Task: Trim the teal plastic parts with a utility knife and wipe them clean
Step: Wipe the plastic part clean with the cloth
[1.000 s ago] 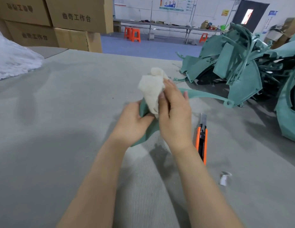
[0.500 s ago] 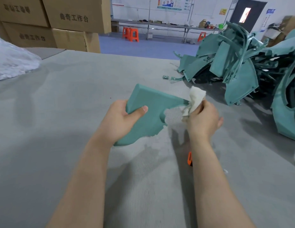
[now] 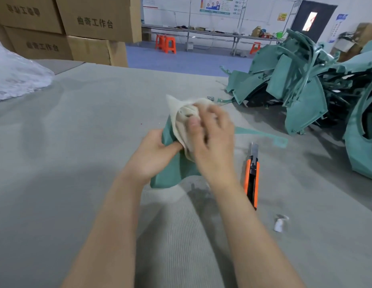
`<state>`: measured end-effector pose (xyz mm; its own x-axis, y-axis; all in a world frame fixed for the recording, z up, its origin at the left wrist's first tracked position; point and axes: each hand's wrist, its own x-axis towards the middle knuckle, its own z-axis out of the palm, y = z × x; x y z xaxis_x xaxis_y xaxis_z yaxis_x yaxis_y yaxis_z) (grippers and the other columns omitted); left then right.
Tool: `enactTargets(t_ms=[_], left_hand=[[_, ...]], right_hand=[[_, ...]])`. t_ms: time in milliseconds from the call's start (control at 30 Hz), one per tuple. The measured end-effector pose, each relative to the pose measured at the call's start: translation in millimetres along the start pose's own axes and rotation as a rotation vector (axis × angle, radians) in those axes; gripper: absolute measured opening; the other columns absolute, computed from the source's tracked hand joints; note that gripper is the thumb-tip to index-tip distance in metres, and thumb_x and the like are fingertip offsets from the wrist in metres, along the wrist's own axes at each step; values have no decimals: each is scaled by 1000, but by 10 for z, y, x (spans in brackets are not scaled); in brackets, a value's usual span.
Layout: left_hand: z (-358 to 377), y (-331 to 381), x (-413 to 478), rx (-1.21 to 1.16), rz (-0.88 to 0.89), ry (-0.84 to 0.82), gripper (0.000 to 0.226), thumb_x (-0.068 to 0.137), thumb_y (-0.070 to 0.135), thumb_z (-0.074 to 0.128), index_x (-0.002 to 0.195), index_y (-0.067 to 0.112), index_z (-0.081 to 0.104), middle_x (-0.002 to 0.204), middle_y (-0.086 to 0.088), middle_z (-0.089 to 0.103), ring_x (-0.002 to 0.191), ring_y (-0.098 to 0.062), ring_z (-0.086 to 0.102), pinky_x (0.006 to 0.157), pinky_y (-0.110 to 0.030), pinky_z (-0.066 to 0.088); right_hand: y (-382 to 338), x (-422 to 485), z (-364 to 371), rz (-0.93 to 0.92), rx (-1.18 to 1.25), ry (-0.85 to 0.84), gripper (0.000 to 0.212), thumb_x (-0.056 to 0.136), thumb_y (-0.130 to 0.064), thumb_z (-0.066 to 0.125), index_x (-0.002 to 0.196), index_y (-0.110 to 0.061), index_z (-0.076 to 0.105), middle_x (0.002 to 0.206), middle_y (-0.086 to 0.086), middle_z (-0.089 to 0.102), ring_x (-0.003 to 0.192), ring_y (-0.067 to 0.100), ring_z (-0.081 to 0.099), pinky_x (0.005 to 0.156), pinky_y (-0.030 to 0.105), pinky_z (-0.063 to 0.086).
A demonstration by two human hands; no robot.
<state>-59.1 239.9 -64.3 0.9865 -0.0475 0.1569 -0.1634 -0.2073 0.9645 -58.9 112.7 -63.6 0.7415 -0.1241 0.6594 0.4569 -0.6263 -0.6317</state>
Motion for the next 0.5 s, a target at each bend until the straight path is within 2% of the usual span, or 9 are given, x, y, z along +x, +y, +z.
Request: enactTargets(t_ms=[67, 133, 167, 300, 400, 500], left_hand=[[4, 31, -15, 17, 32, -9, 11, 90, 16, 62, 83, 16, 70, 78, 5, 74, 75, -9, 68, 68, -23, 52], [16, 54, -33, 29, 56, -7, 9, 89, 19, 64, 82, 14, 69, 77, 3, 73, 72, -8, 66, 66, -23, 51], [22, 63, -41, 42, 62, -3, 10, 89, 20, 65, 83, 12, 68, 77, 0, 73, 71, -10, 66, 65, -24, 51], [41, 92, -56, 34, 69, -17, 12, 90, 21, 65, 88, 9, 68, 87, -9, 73, 77, -22, 70, 72, -41, 56], [33, 96, -65, 77, 73, -32, 12, 90, 22, 65, 84, 13, 69, 84, -7, 74, 73, -19, 70, 68, -38, 55], [9, 92, -60, 154, 80, -42, 16, 91, 23, 63, 81, 12, 69, 79, -7, 73, 66, -15, 67, 63, -34, 53]], right_hand=[[-5, -25, 90, 3, -92, -124, 44, 99, -37, 42, 137, -19, 55, 148, 2, 45, 141, 22, 30, 117, 49, 16], [63, 10, 97, 50, -117, -118, 39, 104, -31, 38, 139, -19, 52, 152, -5, 41, 147, 14, 20, 119, 48, 0], [115, 35, 84, 78, -138, -90, 38, 104, -29, 36, 135, -18, 54, 150, -6, 44, 147, 12, 21, 119, 47, -2], [318, 96, 34, 244, -228, -14, 35, 105, -30, 32, 113, -12, 62, 131, -3, 58, 145, 13, 25, 117, 45, -3], [417, 133, 15, 341, -307, 13, 37, 105, -32, 30, 107, -12, 62, 129, 1, 59, 144, 16, 27, 117, 48, 0], [573, 189, -126, 456, -411, 34, 39, 105, -33, 30, 105, -11, 62, 123, 9, 61, 130, 26, 44, 115, 51, 13]])
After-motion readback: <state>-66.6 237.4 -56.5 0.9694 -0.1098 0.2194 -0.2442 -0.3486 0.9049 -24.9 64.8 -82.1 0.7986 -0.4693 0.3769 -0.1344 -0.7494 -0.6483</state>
